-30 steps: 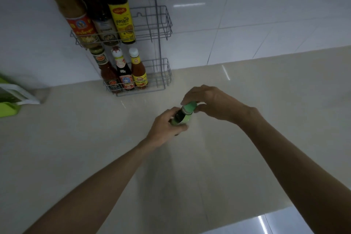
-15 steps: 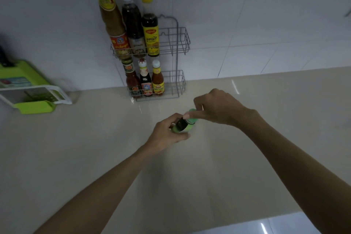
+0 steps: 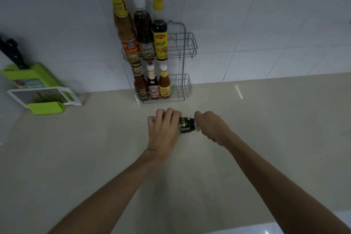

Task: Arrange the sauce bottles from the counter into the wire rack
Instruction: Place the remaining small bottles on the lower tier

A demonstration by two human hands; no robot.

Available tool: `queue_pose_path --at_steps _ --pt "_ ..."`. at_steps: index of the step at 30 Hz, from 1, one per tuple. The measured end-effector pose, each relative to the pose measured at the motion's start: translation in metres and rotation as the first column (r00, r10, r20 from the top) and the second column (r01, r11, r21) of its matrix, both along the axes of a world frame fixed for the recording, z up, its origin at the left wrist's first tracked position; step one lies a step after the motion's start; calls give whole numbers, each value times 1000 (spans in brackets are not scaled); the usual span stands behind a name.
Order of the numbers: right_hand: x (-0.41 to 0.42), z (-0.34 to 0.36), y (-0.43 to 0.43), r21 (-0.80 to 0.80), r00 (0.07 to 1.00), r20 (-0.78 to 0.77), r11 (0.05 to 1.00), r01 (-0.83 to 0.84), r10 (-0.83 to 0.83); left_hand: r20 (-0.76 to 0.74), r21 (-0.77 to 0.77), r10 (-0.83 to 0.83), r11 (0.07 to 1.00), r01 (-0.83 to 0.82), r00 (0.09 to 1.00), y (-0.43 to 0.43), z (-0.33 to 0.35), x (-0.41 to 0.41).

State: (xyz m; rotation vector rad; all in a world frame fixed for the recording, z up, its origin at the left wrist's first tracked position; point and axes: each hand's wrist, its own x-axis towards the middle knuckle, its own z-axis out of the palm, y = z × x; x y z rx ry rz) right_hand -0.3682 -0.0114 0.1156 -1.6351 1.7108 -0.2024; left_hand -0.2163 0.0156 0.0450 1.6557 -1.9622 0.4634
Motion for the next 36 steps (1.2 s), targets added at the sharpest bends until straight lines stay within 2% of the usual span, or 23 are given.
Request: queue_pose_path --at_steps 1,2,3,4,5,6,7,8,9,10,11,12,14,15,17,18,19,22,24,26,29,32,36 --pt "2 0 -3 88 999 44 996 5 -9 56 -30 -13 999 14 998 1 -2 5" --pt "5 2 -7 92 999 43 996 -15 11 62 -5 -25 1000 26 998 2 -2 8" --pt "6 4 -13 12 999 9 999 -49 49 5 96 -54 994 53 999 3 3 9" --pt "7 8 -15 -122 995 -49 989 -87 82 -128 271 -92 955 124 988 2 12 11" --pt "6 12 -16 -281 985 -107 946 -164 139 -350 489 -76 835 251 934 1 23 15" --pt "4 18 -15 -426 959 -177 861 -277 221 -596 628 24 638 446 803 -1 35 20" --pt "2 22 -15 -514 917 -260 761 -396 302 -740 640 156 462 613 654 -5 43 26" --pt "1 25 -14 -565 882 -320 678 -471 346 -788 614 225 349 708 573 -7 49 30" --pt "2 22 -12 -586 870 -347 644 -492 350 -786 618 207 294 729 583 -8 50 32" --pt "6 18 -9 -594 895 -325 671 -444 304 -757 650 174 295 700 629 -7 48 29" --pt "11 14 -8 -591 943 -255 736 -329 216 -712 687 148 350 637 686 -4 44 23" --pt "15 8 -10 -541 975 -195 818 -195 104 -676 700 150 437 565 722 -2 40 15" --pt "24 -3 -14 -429 982 -185 902 -50 -33 -643 668 170 601 438 747 0 26 3" --pt "26 -8 -15 -388 981 -196 919 -71 -7 -637 642 172 657 394 751 0 20 0" --pt "24 -14 -15 -293 998 -55 955 -44 29 -657 599 198 724 344 728 -3 13 0" --pt "23 -15 -13 -220 992 125 975 29 -1 -668 583 197 738 340 718 -7 11 2" --pt "21 -17 -13 -211 976 219 977 37 11 -672 574 186 742 346 717 -12 7 5" --pt "17 -27 -27 -265 964 245 964 -33 101 -645 622 153 675 398 749 -26 -6 16" --pt "22 -29 -46 -305 932 360 949 80 37 -622 683 212 617 391 754 -41 -16 31" --pt "30 -29 -73 -397 892 447 880 260 -62 -654 672 316 661 335 687 -62 -24 52" --pt "44 -35 -116 -472 819 571 793 385 -58 -785 522 349 817 244 512 -99 -34 88" --pt "59 -60 -163 -469 808 589 797 380 -39 -811 520 405 829 203 422 -139 -47 116" --pt "71 -96 -202 -465 898 439 849 250 -24 -808 549 467 818 171 361 -173 -61 135"
